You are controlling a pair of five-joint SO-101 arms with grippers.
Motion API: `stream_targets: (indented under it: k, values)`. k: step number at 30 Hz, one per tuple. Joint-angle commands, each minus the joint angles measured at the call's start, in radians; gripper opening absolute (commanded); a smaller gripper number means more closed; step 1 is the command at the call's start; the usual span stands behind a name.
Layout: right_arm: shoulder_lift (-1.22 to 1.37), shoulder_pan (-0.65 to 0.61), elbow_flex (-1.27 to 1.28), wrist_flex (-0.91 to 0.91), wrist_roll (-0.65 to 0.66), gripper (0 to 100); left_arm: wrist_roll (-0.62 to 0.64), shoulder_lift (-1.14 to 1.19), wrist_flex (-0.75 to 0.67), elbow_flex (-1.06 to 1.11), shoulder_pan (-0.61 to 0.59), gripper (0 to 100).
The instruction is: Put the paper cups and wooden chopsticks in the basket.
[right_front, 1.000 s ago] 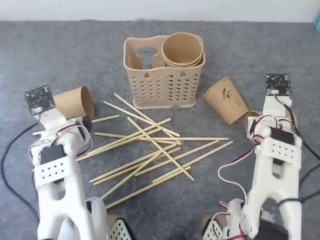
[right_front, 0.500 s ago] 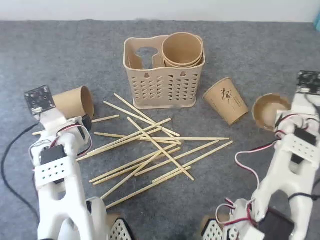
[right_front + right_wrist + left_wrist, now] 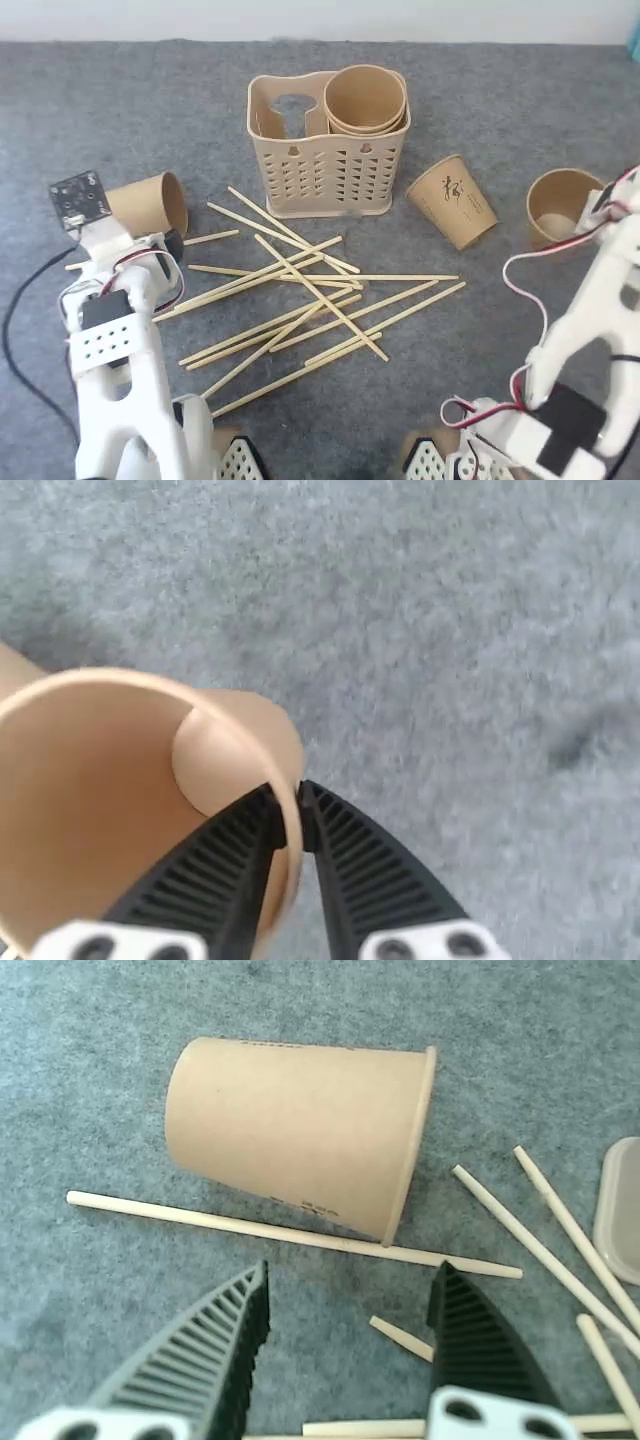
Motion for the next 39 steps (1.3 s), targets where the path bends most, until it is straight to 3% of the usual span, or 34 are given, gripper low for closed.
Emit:
stream_targets:
  k: [1,7,18,29,39]
  values:
    - [0.038,0.002,-0.298,0.223,-0.055,0.8,-0.009,-0.028,-0.026,-0.007,-0.003,25]
    - [0.128,-0.079,-0.606,0.407,-0.155,0.8,-0.009,-0.028,-0.026,-0.005,-0.003,25]
    - [0.156,-0.415,-1.045,0.46,-0.276,0.8,-0.009,-0.028,-0.028,0.005,0.014,25]
    - [0.236,-0.682,-1.071,0.255,-0.353,0.8,-0.011,-0.026,-0.028,0.005,0.02,25]
    - [0.386,-0.727,-1.071,0.193,-0.358,0.8,-0.011,-0.026,-0.046,0.008,0.02,25]
